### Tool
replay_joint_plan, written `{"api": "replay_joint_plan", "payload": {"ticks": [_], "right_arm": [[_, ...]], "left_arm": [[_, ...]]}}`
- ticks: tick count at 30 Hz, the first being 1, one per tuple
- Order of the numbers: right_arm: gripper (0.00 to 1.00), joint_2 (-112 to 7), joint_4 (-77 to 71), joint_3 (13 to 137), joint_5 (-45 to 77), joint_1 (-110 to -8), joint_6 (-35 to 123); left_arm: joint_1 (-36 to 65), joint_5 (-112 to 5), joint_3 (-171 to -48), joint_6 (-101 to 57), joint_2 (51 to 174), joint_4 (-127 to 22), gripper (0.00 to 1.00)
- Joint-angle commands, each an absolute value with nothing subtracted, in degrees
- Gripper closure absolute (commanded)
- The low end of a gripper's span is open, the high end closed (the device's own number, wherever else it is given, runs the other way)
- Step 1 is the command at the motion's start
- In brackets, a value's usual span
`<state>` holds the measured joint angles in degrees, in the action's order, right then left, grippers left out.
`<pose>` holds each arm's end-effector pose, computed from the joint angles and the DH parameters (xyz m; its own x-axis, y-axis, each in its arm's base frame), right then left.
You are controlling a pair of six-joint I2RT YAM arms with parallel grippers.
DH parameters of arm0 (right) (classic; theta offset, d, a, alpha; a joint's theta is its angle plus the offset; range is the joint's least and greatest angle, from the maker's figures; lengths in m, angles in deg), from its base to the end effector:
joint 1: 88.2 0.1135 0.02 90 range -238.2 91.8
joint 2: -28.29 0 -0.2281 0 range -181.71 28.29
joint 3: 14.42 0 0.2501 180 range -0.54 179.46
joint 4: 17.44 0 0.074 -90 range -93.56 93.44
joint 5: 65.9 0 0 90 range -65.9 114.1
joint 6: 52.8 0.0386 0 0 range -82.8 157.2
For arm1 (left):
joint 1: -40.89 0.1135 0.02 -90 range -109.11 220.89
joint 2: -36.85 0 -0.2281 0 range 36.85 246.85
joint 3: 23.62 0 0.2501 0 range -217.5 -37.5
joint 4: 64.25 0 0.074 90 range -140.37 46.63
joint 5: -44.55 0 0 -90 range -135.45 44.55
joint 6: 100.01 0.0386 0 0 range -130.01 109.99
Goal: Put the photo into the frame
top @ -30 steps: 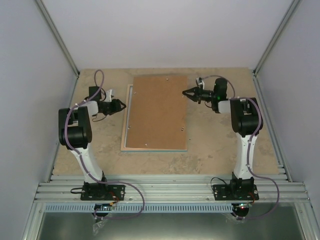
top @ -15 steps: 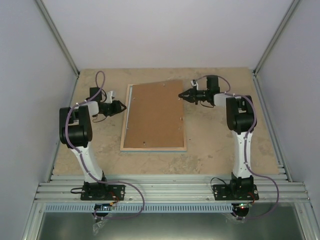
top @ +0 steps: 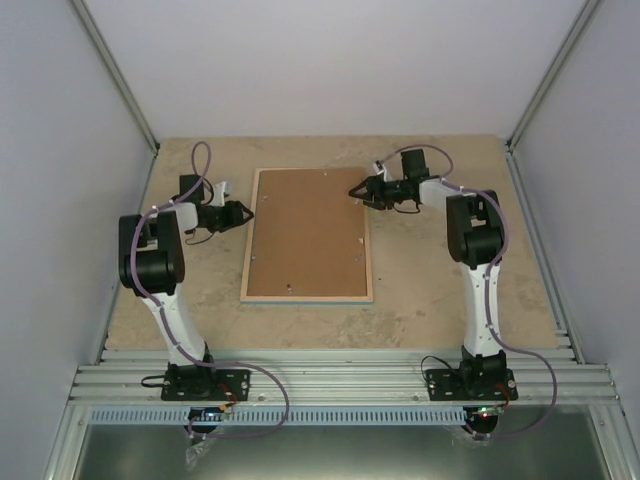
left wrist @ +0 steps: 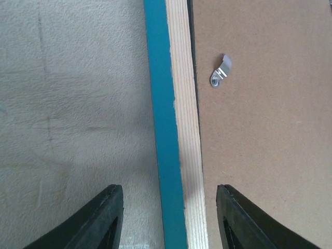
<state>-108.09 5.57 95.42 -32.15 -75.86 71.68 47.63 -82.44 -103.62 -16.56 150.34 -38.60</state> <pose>0.4531 0.1320 0.0865 -0.9783 0.1079 -0.1766 -0.1114 0.4444 0.8889 0.3734 0.0207 0.0947 -0.8712 -0.1947 -0.4507 0.1141 0.8125 -0.5716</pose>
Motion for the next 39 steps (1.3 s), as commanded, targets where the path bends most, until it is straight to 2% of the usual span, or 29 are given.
{"api": "replay_joint_plan", "payload": {"ticks": [1, 6, 11, 13, 17, 22, 25, 30, 33, 39], "right_arm": [[0.47, -105.42, 11.73, 96.45, -25.74, -74.76, 66.57], [0.49, -105.37, 14.59, 98.03, -23.28, -72.70, 63.71], [0.64, -105.67, 16.47, 97.60, -20.50, -71.53, 61.96], [0.64, -105.92, 17.46, 97.56, -19.34, -71.31, 61.23], [0.51, -104.99, 18.80, 97.80, -17.53, -71.32, 59.15], [0.41, -100.78, 19.53, 97.79, -14.28, -71.41, 56.54], [0.29, -97.84, 19.97, 96.86, -10.51, -71.41, 53.68], [0.15, -94.76, 21.10, 95.30, -7.09, -72.17, 49.25], [0.15, -94.34, 21.85, 95.20, -9.67, -73.07, 46.49], [0.17, -89.93, 20.30, 91.73, -21.54, -74.81, 38.94]], "left_arm": [[47.46, -81.12, -102.42, -15.80, 150.67, -38.04, 0.47], [47.39, -80.60, -102.46, -15.86, 150.75, -38.15, 0.48], [47.12, -79.21, -102.47, -15.12, 150.41, -37.99, 0.47], [46.94, -78.71, -102.39, -14.97, 150.32, -37.92, 0.45], [46.95, -78.35, -102.07, -14.98, 149.93, -38.02, 0.42], [46.88, -77.34, -102.39, -14.94, 149.64, -37.87, 0.41], [46.94, -76.17, -102.57, -14.77, 149.55, -37.70, 0.40], [46.88, -73.55, -103.50, -14.18, 149.69, -37.06, 0.37], [46.91, -73.93, -105.01, -13.20, 150.55, -36.28, 0.35], [43.59, -77.29, -108.48, -4.75, 154.31, -30.86, 0.40]]}}
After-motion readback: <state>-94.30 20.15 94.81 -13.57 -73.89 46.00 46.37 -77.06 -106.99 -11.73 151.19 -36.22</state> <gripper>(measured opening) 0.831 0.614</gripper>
